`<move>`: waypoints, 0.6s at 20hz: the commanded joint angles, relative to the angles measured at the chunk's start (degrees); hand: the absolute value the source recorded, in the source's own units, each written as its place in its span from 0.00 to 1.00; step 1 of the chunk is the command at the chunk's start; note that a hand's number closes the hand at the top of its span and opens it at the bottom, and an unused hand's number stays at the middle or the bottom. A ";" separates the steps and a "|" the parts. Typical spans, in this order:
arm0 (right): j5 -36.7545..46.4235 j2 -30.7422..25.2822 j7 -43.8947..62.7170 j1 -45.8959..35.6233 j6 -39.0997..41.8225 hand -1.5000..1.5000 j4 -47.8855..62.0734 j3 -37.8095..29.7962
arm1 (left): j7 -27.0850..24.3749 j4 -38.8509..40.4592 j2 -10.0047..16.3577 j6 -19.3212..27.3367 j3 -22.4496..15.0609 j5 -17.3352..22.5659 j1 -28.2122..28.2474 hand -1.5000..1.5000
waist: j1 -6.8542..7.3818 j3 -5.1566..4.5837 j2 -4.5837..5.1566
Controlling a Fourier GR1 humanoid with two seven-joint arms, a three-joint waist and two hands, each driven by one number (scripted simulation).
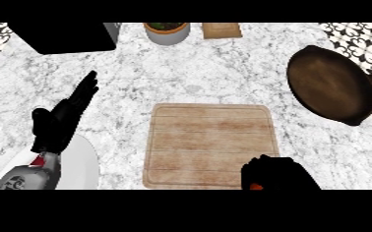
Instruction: Pick the tomato from the cutting board and place it in the pan
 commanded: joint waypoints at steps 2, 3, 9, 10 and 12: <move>3.63 -10.44 -5.90 7.65 -9.55 1.00 -15.28 -7.83 | -0.79 -2.13 1.11 -0.79 0.73 0.32 2.12 0.50 | 0.13 0.08 0.12; 3.22 -11.70 -7.91 9.25 -11.44 1.00 -17.26 -9.55 | -0.48 -0.18 0.51 -0.70 1.33 0.84 0.32 0.50 | -0.27 0.08 0.48; -3.67 -15.66 -14.86 23.74 -24.67 1.00 -16.08 -19.99 | 0.89 -3.19 0.78 -1.68 0.31 0.24 0.75 0.50 | 1.20 0.01 0.83; -3.51 -14.39 -15.61 25.56 -27.43 1.00 -15.86 -20.46 | -0.35 -2.81 0.00 -1.02 0.08 -0.19 2.04 0.50 | 1.03 0.01 0.76; -9.20 -14.74 -19.27 26.64 -29.67 1.00 -11.96 -25.42 | -0.22 -2.84 0.14 -1.42 0.35 -0.25 0.98 0.50 | 2.00 -0.01 1.11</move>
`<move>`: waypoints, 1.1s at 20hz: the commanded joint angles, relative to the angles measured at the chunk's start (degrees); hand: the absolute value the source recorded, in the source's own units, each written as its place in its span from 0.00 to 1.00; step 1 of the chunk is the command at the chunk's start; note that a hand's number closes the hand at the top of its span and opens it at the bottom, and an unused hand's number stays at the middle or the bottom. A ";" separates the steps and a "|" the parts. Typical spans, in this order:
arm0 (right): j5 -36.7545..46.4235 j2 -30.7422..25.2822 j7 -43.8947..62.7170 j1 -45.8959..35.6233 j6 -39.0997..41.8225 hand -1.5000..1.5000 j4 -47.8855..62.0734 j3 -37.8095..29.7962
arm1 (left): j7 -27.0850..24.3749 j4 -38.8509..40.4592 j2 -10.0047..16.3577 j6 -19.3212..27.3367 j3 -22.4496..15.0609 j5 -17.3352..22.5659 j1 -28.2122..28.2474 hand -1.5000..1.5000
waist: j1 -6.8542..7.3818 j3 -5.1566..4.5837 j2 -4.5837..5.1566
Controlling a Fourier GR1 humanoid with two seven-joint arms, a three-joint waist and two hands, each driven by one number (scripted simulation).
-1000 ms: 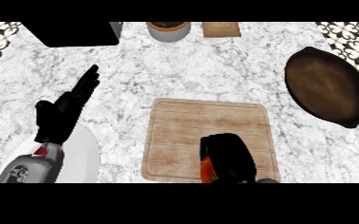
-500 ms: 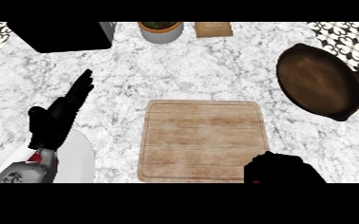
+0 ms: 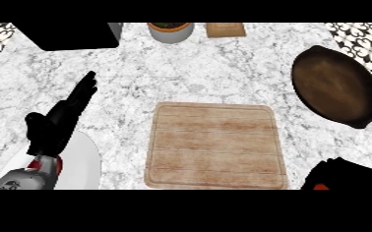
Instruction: Pick the tomato from the cutting board and place it in the pan
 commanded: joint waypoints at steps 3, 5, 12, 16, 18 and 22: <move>-17.87 1.43 -8.59 6.25 -8.14 1.00 1.28 -8.64 | -2.36 0.13 -1.38 -0.17 -1.51 -1.33 1.38 0.50 | 1.67 0.04 0.58; -24.34 1.52 -13.16 5.73 -8.59 1.00 6.56 -13.33 | -0.15 -1.76 -1.52 0.08 -2.31 -1.99 1.03 0.50 | 2.49 0.05 0.60; -36.05 2.76 -31.40 -4.96 -1.82 1.00 31.39 -23.89 | -3.53 4.83 -2.27 -2.73 -0.37 -1.88 -3.06 0.50 | 3.44 -0.14 0.84; -36.19 4.54 -38.04 -14.71 -1.85 1.00 47.62 -27.56 | -1.49 3.52 -2.42 -3.13 -0.28 -1.74 -4.07 0.50 | 4.27 -0.09 0.97; -34.86 5.92 -39.37 -17.15 0.39 1.00 50.36 -27.80 | -1.35 0.93 -2.55 -3.37 -0.18 -2.64 -0.55 0.50 | 3.91 -0.17 0.72; -34.83 7.77 -46.43 -28.36 2.81 1.00 66.42 -29.04 | 1.60 2.36 -5.16 -1.77 -1.21 -4.51 -4.66 0.50 | 4.09 -0.14 0.84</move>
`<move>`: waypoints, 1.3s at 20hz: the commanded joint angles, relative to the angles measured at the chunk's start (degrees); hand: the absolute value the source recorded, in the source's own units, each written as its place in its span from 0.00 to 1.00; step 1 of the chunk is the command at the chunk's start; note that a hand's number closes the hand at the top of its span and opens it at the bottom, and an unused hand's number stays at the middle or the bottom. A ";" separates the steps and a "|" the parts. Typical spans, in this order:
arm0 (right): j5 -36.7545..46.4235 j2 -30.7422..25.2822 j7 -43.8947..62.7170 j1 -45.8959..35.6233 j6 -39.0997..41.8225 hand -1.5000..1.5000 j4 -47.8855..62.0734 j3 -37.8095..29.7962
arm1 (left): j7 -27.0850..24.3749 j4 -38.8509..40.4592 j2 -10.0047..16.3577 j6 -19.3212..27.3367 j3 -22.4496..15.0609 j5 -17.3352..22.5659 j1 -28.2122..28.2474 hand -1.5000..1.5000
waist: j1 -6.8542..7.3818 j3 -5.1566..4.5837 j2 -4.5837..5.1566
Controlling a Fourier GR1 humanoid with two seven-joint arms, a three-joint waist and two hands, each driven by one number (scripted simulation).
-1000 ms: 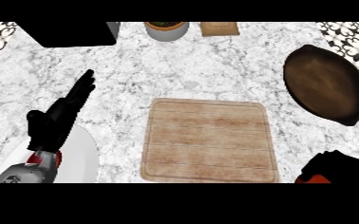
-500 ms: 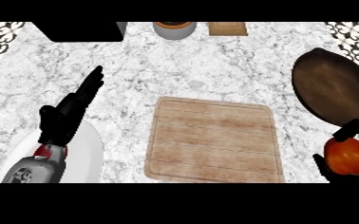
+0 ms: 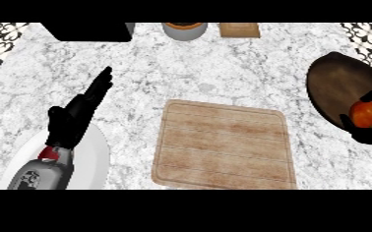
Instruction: Pick the tomato from the cutting board and place it in the pan
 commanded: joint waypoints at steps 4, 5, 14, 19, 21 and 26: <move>1.46 1.69 -12.26 -16.97 3.89 1.00 26.91 -3.89 | 2.38 -1.98 0.36 -1.54 1.81 -0.31 -1.15 0.50 | 0.48 0.00 0.11; 3.39 2.61 -14.11 -18.41 3.20 1.00 30.49 -3.28 | -0.42 0.10 0.33 -3.38 2.44 0.88 0.74 0.50 | 0.41 -0.02 0.11; 7.85 4.14 -24.09 -34.44 0.49 1.00 55.90 -6.59 | 2.78 0.25 -2.00 -2.84 2.48 -1.47 -3.23 0.50 | 0.66 0.02 0.24; 12.02 4.10 -11.52 -35.77 6.59 0.00 63.58 -2.21 | 2.78 -1.45 -1.84 -3.17 1.81 -1.05 -3.37 0.50 | 2.77 0.19 0.95; 11.34 4.13 -12.99 -37.76 8.13 0.00 65.95 -3.35 | -0.88 1.72 -2.12 -3.20 2.03 -2.03 -3.85 0.50 | 2.72 0.22 1.30; 6.22 5.58 -16.57 -41.44 12.86 0.00 67.09 -8.41 | 0.84 0.84 -3.60 -2.21 0.86 -2.77 -3.40 0.50 | 2.78 0.29 1.34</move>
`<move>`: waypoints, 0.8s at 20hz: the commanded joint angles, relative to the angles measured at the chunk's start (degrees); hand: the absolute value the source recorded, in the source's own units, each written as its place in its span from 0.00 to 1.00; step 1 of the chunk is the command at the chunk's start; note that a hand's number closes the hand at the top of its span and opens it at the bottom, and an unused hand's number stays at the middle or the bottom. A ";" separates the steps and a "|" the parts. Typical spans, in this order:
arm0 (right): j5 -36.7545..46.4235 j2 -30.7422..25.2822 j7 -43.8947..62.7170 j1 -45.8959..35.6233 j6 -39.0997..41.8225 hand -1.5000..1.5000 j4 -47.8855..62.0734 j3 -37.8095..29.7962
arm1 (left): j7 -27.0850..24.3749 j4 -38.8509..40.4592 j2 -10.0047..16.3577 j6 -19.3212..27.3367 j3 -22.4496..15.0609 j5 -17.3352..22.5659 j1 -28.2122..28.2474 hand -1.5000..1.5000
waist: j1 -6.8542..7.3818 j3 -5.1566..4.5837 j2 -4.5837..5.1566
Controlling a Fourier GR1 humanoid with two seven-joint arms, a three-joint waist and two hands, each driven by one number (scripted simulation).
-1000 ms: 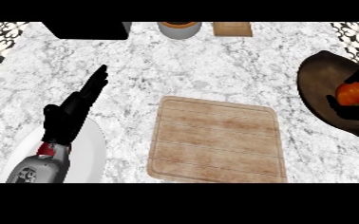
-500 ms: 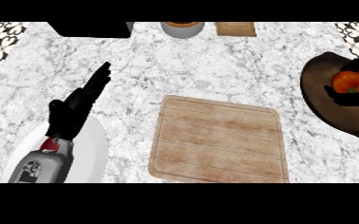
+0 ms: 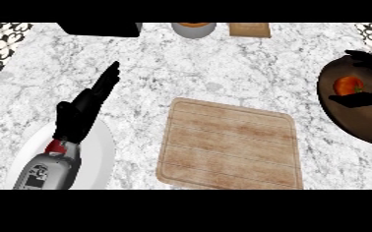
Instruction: Pick the tomato from the cutting board and place it in the pan
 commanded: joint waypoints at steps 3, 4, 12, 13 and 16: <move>-8.56 -0.32 -5.94 -1.80 6.75 0.00 2.40 -8.60 | 0.45 -1.38 0.90 -1.36 0.75 1.21 1.89 0.50 | 0.30 0.13 -0.07; -9.85 0.23 -6.43 -2.57 8.01 0.00 2.58 -9.81 | -0.96 1.74 -0.35 0.16 0.74 -0.20 -0.32 0.50 | -0.40 0.11 0.26; -15.73 -5.89 -11.99 3.16 27.30 0.00 6.56 -15.41 | -2.29 -0.47 0.70 -1.26 1.16 0.32 2.64 0.50 | -0.53 0.12 0.00; -15.31 -5.88 -11.52 2.21 28.56 0.00 6.43 -14.99 | -2.18 1.86 1.90 -2.45 2.61 1.10 1.01 0.50 | -0.55 0.09 0.17; -15.67 -10.60 -14.17 4.88 35.69 0.00 6.33 -15.40 | -1.04 0.80 0.80 -0.74 1.86 -0.25 0.99 0.50 | -1.12 0.12 -0.09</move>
